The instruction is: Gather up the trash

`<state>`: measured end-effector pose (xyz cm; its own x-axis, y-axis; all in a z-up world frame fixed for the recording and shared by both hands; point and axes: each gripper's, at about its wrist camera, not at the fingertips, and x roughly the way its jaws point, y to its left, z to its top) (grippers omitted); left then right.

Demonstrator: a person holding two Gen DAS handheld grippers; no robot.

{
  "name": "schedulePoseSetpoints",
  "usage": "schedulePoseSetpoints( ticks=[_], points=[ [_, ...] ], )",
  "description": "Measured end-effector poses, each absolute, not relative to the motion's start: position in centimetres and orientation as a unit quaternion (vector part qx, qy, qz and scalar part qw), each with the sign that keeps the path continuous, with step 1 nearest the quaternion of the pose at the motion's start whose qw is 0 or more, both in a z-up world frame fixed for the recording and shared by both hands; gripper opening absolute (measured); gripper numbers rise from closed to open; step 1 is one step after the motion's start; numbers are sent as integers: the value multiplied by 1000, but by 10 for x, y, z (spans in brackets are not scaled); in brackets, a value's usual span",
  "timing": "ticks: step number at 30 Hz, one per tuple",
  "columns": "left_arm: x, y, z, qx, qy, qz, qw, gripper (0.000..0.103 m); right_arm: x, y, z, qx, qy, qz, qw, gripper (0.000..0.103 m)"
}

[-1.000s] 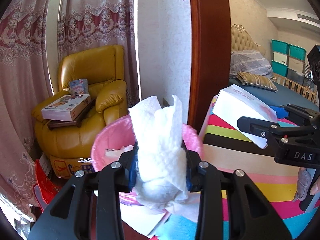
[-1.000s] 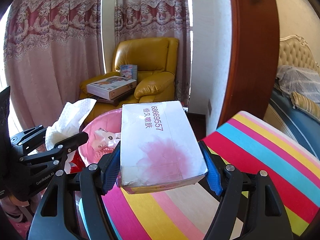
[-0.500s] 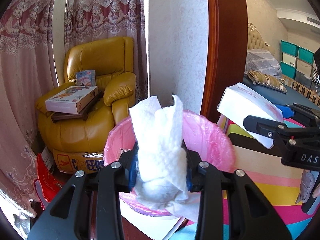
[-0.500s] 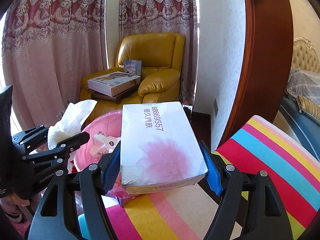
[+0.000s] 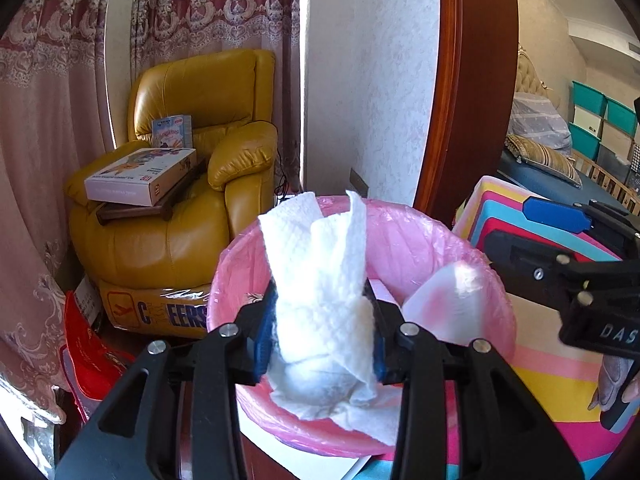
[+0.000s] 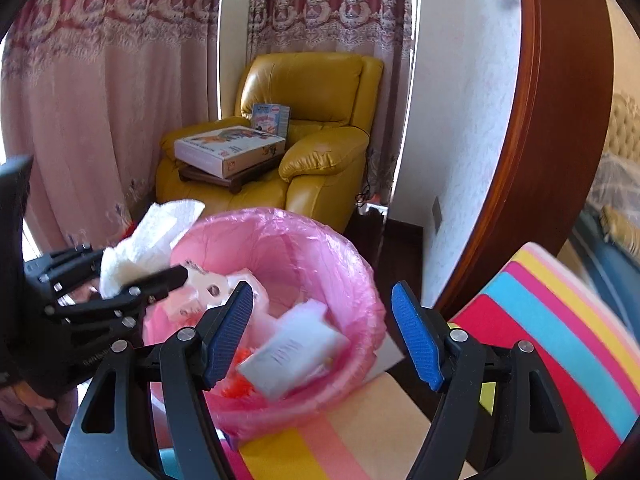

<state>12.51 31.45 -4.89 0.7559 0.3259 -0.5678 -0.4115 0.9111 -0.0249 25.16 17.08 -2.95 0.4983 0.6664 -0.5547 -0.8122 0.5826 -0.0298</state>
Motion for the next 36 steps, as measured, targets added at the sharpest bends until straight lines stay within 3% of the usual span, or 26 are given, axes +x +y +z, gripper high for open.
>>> schedulePoseSetpoints(
  ticks=[1,3,6,9,10,17,23,36],
  points=[
    [125,315,-49,-72,288,198,934,44,253,170,-29,-138,254,436,852,69],
    [124,315,-50,-68,286,202,934,65,253,168,-28,-129,254,438,853,71],
    [120,313,-52,-54,281,202,937,72,253,157,-29,-112,260,435,855,71],
    [117,310,-49,-49,274,207,938,97,251,138,-28,-93,266,425,860,75],
    [115,310,-47,-47,272,209,938,99,248,132,-28,-91,265,421,862,78],
    [84,296,-21,-28,257,276,926,99,214,89,-10,-95,220,418,876,87],
    [43,272,-8,14,237,283,929,99,186,70,-3,-91,203,442,869,87],
    [-20,230,-9,-18,235,238,942,99,158,56,-30,-94,225,457,855,87]
  ],
)
